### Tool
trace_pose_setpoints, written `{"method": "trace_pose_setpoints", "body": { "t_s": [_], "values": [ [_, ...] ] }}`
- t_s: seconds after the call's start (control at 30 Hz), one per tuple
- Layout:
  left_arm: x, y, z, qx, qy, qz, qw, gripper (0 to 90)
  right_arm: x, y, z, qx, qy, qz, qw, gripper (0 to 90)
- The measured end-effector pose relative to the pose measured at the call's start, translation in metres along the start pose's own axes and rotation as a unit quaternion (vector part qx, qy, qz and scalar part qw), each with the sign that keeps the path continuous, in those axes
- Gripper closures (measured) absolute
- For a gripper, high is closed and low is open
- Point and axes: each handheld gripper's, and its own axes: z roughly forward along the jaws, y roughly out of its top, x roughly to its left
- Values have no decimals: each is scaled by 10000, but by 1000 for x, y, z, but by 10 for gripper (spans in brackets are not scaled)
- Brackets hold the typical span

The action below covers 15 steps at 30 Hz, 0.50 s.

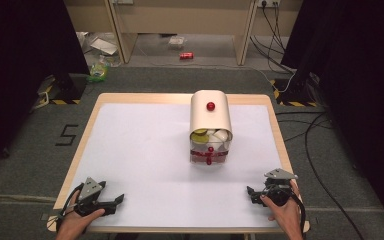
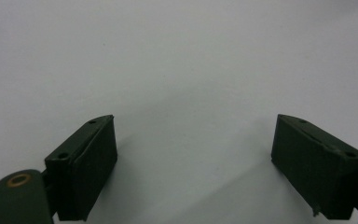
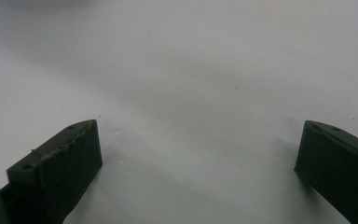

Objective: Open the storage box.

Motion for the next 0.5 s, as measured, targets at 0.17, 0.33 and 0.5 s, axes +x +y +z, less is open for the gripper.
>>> {"method": "trace_pose_setpoints", "body": {
  "t_s": [0.17,0.33,0.5],
  "values": [
    [0,0,0,1,-4,-7,10000,133,4,3,-5,-261,39,-38,9996,214],
    [0,0,0,-1,-1,-1,10000,133,17,14,-15,-687,40,-44,9976,164],
    [0,0,0,0,-3,-5,10000,133,33,26,-24,-1025,113,-124,9946,169]
  ]
}}
